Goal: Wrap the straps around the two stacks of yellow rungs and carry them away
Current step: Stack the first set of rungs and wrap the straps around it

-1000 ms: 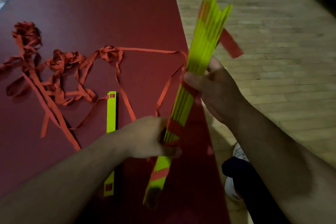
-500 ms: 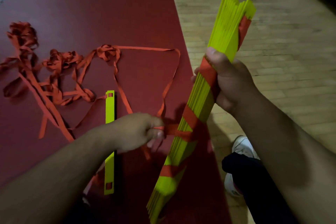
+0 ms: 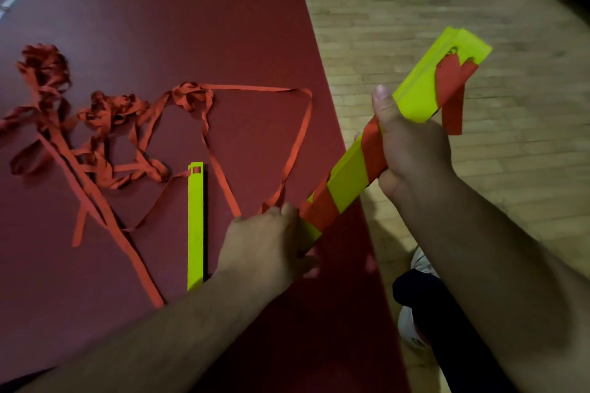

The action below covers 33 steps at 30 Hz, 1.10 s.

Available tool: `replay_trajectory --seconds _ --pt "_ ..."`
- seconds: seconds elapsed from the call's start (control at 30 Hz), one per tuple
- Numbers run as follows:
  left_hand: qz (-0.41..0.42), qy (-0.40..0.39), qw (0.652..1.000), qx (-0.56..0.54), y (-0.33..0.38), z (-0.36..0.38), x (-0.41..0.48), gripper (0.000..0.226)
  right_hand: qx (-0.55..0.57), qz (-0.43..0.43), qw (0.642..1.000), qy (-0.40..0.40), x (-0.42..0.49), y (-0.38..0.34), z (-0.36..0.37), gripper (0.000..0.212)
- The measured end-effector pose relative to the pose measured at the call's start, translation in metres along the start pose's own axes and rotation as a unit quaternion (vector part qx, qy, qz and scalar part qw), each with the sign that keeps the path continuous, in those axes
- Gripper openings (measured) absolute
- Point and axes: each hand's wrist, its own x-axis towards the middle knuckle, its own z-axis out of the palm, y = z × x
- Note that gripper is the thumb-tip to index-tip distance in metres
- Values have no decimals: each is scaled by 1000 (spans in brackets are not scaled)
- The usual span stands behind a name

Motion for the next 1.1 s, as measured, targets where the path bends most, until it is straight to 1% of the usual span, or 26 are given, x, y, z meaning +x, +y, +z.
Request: replay_trajectory --seconds 0.03,0.07,0.13,0.2,0.23,0.27,0.3,0.33,0.37,0.4,0.43,0.5,0.57,0.63,0.67,0.7,0.77,0.8,0.87,0.9,0.93,1.0,1.07,1.1 --pt "3 28 1000 4 -1 2 1 53 4 8 1000 2 1 -1 -1 39" --pt "1 41 999 -2 -3 3 3 50 8 16 1000 1 2 -3 -1 35" --pt "3 13 999 -42 -9 1 9 48 21 22 999 -39 3 -6 -3 25" --pt "41 -48 991 -118 -16 -8 14 46 64 12 989 -133 3 -7 -5 20" --pt "67 -86 981 -161 -19 -15 16 43 92 13 977 -193 5 -4 -7 27" --pt "90 -126 967 -203 -21 -23 17 38 117 27 958 -262 6 -3 -9 44" --pt "105 -173 948 -248 -22 -29 16 34 134 47 932 -334 6 0 -10 64" --pt "113 -221 924 -292 -22 -34 14 29 144 64 903 -399 5 1 -11 79" --pt "118 -258 900 -331 -21 -37 12 24 149 73 877 -452 4 2 -13 90" --pt "120 -280 884 -355 -20 -39 10 25 150 76 858 -486 2 2 -13 94" --pt "126 -287 879 -361 -18 -38 9 26 151 74 853 -495 0 1 -13 89" --pt "136 -270 886 -351 -17 -36 8 28 153 76 867 -468 -8 -5 -9 63" --pt "129 -241 909 -314 -19 -33 11 32 131 83 894 -422 -14 -11 -4 46" --pt "120 -217 942 -225 -24 -28 16 46 74 67 928 -360 -14 -16 0 32" --pt "121 -207 954 -181 -25 -26 17 48 47 55 944 -322 -13 -17 0 26" --pt "125 -195 959 -161 -26 -23 17 47 28 43 959 -278 -11 -16 0 22" --pt "118 -184 962 -164 -25 -23 15 49 1 22 982 -189 -8 -11 1 24" --pt "104 -181 962 -173 -22 -23 13 55 -23 8 988 -150 -8 -8 2 32" --pt "65 -170 967 -178 -16 -21 11 72 -81 -30 991 -102 -9 -2 4 48" --pt "50 -156 972 -170 -14 -19 10 78 -104 -48 989 -91 -11 0 4 53" --pt "43 -143 976 -161 -13 -16 10 78 -121 -62 987 -85 -13 1 4 57" --pt "51 -135 976 -163 -14 -12 11 65 -133 -82 983 -91 -14 -2 4 62" --pt "79 -156 963 -205 -17 -10 13 50 -123 -88 979 -134 -13 -7 5 54" --pt "90 -173 952 -238 -18 -10 13 48 -106 -85 976 -172 -12 -8 3 49"
